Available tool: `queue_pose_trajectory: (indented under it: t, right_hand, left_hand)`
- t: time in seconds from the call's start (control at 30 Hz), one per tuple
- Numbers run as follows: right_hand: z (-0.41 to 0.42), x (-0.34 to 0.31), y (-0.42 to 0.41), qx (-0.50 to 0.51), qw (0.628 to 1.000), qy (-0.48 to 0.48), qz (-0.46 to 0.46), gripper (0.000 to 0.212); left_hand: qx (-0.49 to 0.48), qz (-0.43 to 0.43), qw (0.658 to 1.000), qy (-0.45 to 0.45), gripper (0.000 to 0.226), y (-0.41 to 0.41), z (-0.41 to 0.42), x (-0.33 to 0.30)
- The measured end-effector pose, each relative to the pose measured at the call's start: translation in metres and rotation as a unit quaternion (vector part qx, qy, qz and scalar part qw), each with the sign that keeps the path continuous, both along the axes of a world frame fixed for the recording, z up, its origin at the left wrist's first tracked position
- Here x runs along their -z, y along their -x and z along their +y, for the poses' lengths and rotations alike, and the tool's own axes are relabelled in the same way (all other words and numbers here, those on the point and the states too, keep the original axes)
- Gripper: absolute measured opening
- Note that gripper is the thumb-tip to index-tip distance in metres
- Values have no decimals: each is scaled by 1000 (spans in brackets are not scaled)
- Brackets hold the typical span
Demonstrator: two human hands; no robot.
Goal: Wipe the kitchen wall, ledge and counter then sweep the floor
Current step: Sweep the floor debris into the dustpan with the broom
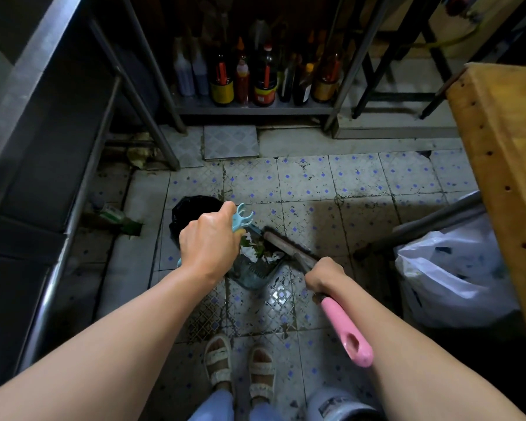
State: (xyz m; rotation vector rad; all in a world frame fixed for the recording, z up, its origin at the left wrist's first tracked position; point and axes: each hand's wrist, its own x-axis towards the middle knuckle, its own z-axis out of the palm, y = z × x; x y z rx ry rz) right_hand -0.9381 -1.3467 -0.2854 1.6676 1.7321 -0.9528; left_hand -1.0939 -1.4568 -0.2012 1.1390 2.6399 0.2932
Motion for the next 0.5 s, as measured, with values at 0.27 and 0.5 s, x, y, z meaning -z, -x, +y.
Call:
queue_pose_trajectory:
  t: [0.27, 0.5]
  right_hand:
    - [-5, -10, -9, 16, 1000, -12, 4, 35]
    - [-7, -31, -21, 11, 999, -27, 20, 35]
  left_hand:
    - [11, 17, 1000, -11, 27, -16, -9, -5]
    - [4, 32, 999, -23, 28, -31, -15, -25]
